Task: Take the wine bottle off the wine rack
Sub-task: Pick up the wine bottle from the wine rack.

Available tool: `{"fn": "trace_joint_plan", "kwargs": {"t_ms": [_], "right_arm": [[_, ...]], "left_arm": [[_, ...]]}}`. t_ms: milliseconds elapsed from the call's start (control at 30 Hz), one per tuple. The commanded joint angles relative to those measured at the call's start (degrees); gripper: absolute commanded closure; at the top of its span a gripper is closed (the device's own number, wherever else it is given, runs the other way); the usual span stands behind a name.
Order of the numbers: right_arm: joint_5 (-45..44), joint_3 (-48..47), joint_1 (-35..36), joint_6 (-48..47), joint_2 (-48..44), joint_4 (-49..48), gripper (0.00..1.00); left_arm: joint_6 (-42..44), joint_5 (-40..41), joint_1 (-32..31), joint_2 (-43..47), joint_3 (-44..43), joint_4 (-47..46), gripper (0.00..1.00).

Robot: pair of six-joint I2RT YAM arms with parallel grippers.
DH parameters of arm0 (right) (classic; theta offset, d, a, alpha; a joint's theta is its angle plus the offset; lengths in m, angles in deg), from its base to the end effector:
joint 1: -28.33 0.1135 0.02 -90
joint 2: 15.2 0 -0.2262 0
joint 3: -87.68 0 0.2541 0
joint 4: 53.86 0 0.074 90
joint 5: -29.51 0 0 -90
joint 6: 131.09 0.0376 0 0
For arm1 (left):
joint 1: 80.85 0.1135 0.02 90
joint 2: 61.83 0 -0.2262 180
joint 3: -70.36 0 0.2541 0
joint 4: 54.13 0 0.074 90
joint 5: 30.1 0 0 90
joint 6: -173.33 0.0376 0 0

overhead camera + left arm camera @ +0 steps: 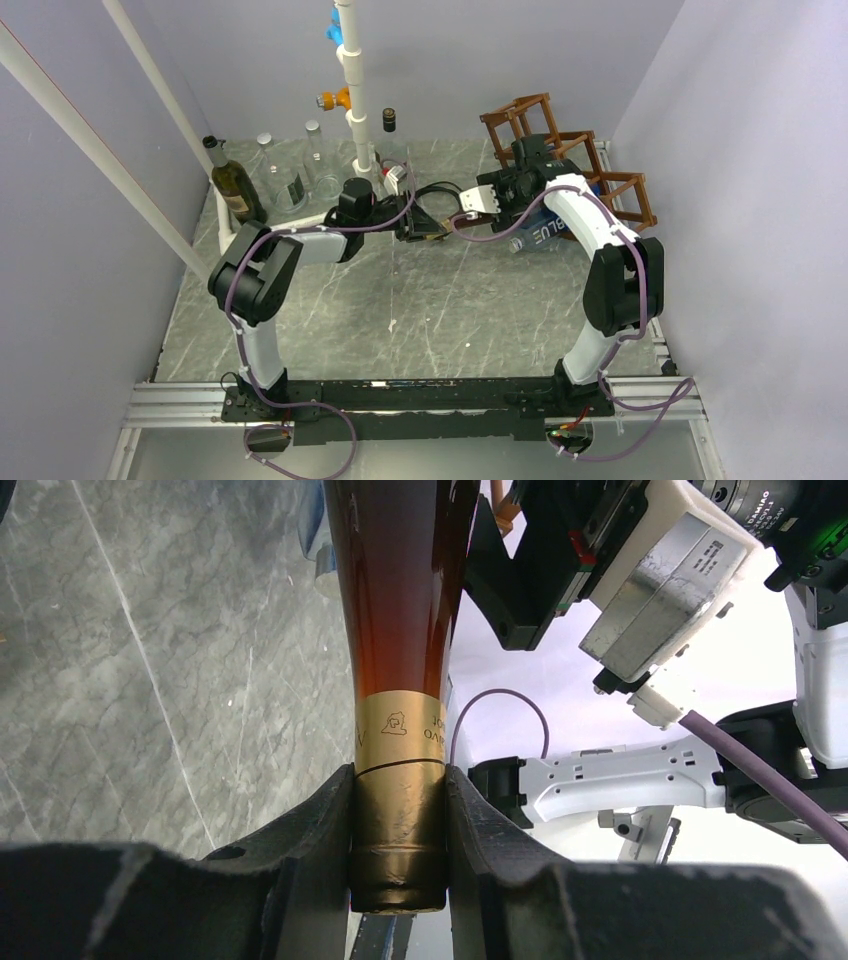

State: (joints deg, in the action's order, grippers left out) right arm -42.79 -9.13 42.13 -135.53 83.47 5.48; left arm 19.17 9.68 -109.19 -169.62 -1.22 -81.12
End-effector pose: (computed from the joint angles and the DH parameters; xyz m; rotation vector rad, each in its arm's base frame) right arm 0.3478 0.0972 0.2326 -2.1352 1.4181 -0.1215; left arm 0.3304 -0.2110 0.1631 0.1406 2.1022 -1.8370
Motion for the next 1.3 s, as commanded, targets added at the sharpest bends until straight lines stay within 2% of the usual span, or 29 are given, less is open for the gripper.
{"fn": "trace_joint_plan", "kwargs": {"t_ms": [0,633,800,1267], "right_arm": [[7.8,-2.3,4.2,2.1,-6.2,-3.1,0.97],[7.0,-2.8,9.9,7.5,-7.8,-1.7,0.99],[6.4,-2.1,13.3,9.8,-8.8,-1.6,0.99],[9.1,1.5,22.5,20.9,-12.0,-4.7,0.99]], "left_arm": [[1.4,1.3,-0.3,5.2,-0.5,-10.9,1.0],[3.0,1.3,1.0,15.1,8.9,-9.7,1.0],[5.3,2.0,1.1,20.1,11.5,-4.9,1.0],[14.1,6.2,1.2,35.1,15.9,18.8,1.0]]}}
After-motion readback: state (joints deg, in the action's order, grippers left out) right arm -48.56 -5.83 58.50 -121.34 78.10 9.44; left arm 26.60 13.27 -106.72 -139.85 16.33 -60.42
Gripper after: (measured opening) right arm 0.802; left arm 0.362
